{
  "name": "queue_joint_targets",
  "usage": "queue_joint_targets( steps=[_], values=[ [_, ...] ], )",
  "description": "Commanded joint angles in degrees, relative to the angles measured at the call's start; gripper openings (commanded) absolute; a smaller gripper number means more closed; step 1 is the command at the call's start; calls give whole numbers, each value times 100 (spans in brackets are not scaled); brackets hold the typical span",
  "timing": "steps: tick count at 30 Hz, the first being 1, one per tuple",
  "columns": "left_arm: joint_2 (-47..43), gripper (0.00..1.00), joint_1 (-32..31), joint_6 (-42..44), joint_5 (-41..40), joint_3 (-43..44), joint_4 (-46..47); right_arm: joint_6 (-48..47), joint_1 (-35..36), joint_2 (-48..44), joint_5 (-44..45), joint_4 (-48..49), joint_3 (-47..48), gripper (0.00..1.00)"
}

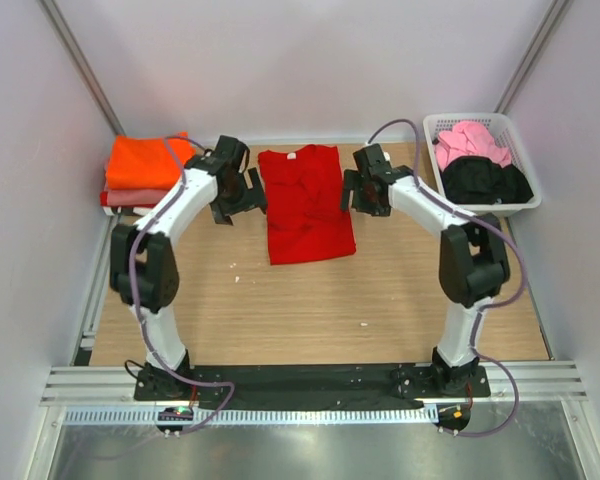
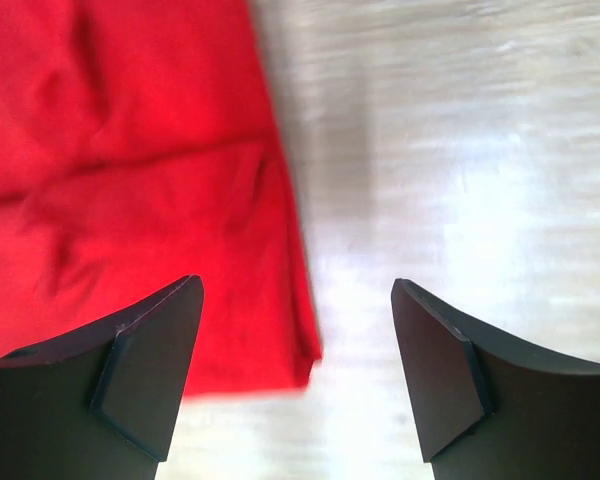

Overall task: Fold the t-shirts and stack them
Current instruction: Fold the tshirt

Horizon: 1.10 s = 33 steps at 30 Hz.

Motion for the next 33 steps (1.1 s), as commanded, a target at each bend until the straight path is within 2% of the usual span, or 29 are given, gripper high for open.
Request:
queue_joint_targets(
  steps=[1,2,4,5,7,10,13,18,20,22,23,26,27,29,33],
  values=[
    [-1503,90,-289,-141,-333,-1202,861,38,453,-1042,82,576,-480,82],
    [-1717,87,-368,-203,-289,-1850,1098,21,602,-1051,56,620,-534,81],
    [-2025,81,-553,-352,-62,-2451,1793,4,935,-886,-41,577,-491,79],
    [-2270,80,-606,-483,-52,-2993,2247,-23,1025,-771,-50,498,-421,75],
    [-2482,73,-790,-590,142,-3445,2611,-49,1296,-360,20,366,-54,73],
    [-2852,70,-957,-757,115,-4096,2937,-84,1456,63,90,-38,570,71],
    [-3343,70,-975,-635,133,-4308,2597,-93,1500,468,134,-249,976,70],
    [-4484,73,-984,23,-551,-4150,1041,-128,1553,934,152,-469,1364,68],
    [-4758,75,-1028,-70,-1015,-4133,498,-137,1562,1066,170,-513,1487,68],
    [-5162,75,-1072,7,-826,-4185,468,-155,1562,1268,196,-610,1653,68],
    [-5260,76,-1072,-10,-799,-4081,85,-163,1562,1321,231,-680,1724,67],
    [-5760,79,-1072,-1,-1123,-4053,-375,-216,1570,1532,389,-794,1952,67],
    [-5910,83,-1072,-19,-1211,-4088,-367,-242,1553,1585,459,-856,2040,67],
    [-6271,83,-1072,86,-949,-4237,-88,-312,1553,1813,670,-1066,2400,67],
    [-6438,82,-1072,157,-623,-4352,116,-409,1553,2243,899,-1427,3172,67]
  ],
)
